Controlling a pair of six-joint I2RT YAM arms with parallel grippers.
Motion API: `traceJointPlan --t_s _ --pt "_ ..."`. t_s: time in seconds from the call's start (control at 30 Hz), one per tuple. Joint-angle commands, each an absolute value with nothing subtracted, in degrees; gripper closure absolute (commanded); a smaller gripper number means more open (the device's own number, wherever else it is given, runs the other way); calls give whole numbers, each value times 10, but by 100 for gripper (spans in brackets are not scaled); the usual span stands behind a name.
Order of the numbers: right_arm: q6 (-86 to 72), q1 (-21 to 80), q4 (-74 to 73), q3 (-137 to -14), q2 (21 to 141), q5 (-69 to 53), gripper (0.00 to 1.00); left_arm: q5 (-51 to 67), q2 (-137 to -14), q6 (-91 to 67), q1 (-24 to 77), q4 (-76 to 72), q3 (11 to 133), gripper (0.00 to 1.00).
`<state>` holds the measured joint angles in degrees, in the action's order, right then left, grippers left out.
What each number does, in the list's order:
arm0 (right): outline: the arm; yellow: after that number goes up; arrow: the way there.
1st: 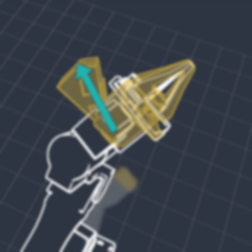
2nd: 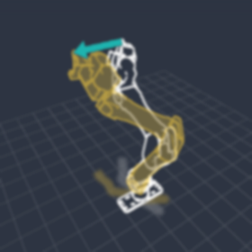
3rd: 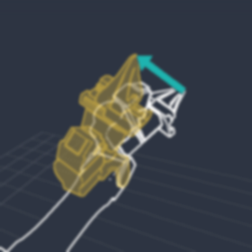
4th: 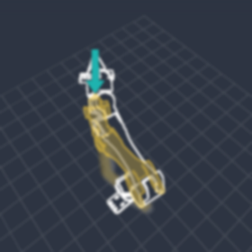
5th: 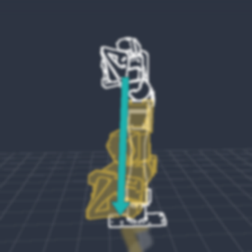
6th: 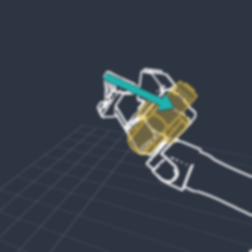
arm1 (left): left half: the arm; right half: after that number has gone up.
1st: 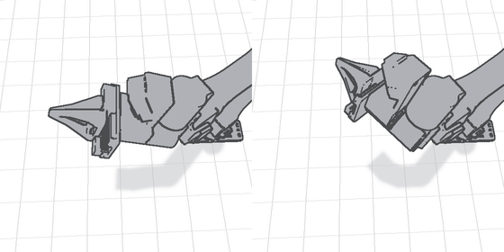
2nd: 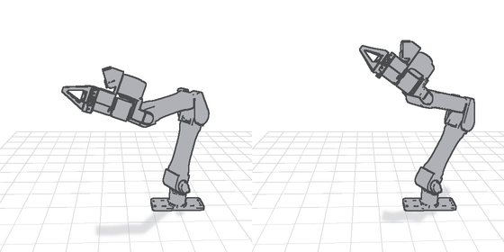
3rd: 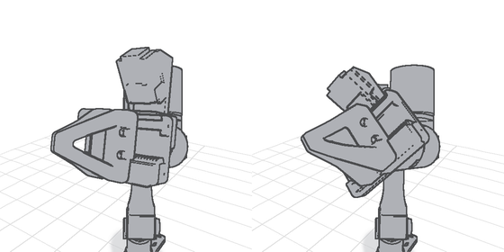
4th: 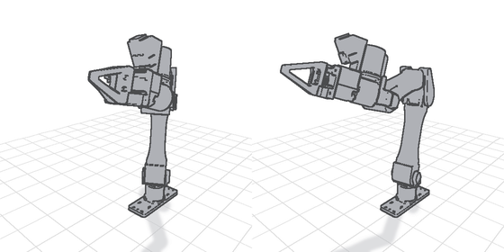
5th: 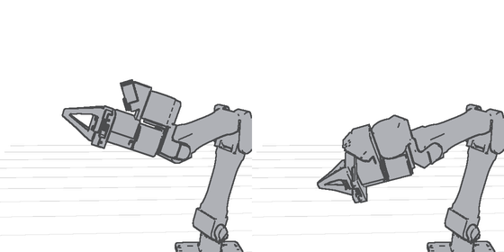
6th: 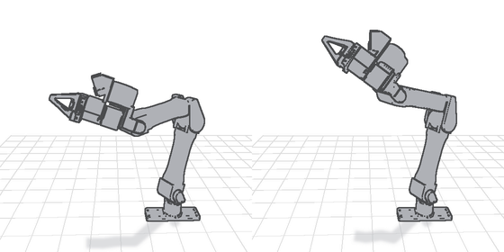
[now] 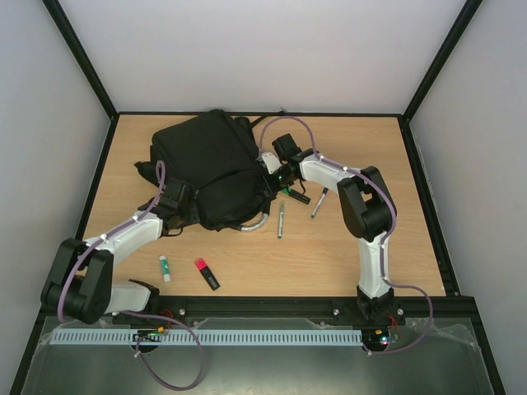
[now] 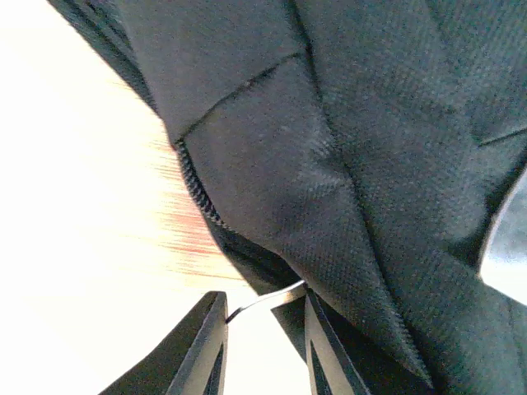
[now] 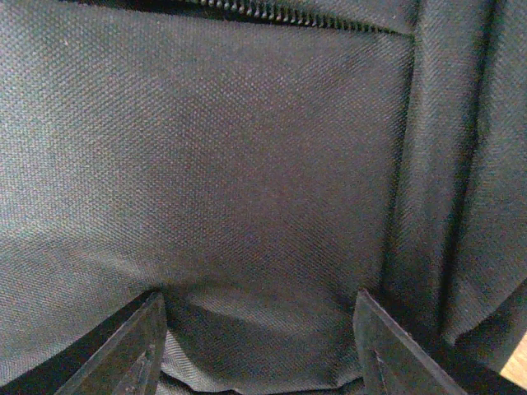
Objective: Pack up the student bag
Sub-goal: Zip the student bag at the center of the board.
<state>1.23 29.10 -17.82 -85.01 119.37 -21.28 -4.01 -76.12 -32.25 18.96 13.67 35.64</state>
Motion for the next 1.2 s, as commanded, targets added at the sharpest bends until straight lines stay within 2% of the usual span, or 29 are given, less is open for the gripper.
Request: traceJointPlan --t_s 0.0,0.17,0.33,0.57,0.97,1.17 --pt "9 289 -239 -823 1232 -181 38 -96 -732 -310 186 172 364 75" --pt "7 290 -239 -823 1232 -182 38 -58 -739 -308 186 147 357 79" --pt "8 290 -240 -823 1231 -181 38 -15 -736 -298 186 109 346 74" --pt "9 290 -239 -822 1232 -182 38 7 -751 -281 185 95 354 75" --pt "9 290 -238 -822 1231 -182 38 15 -718 -282 186 108 339 94" --pt "10 290 -239 -819 1229 -180 38 9 -677 -295 189 167 337 98"
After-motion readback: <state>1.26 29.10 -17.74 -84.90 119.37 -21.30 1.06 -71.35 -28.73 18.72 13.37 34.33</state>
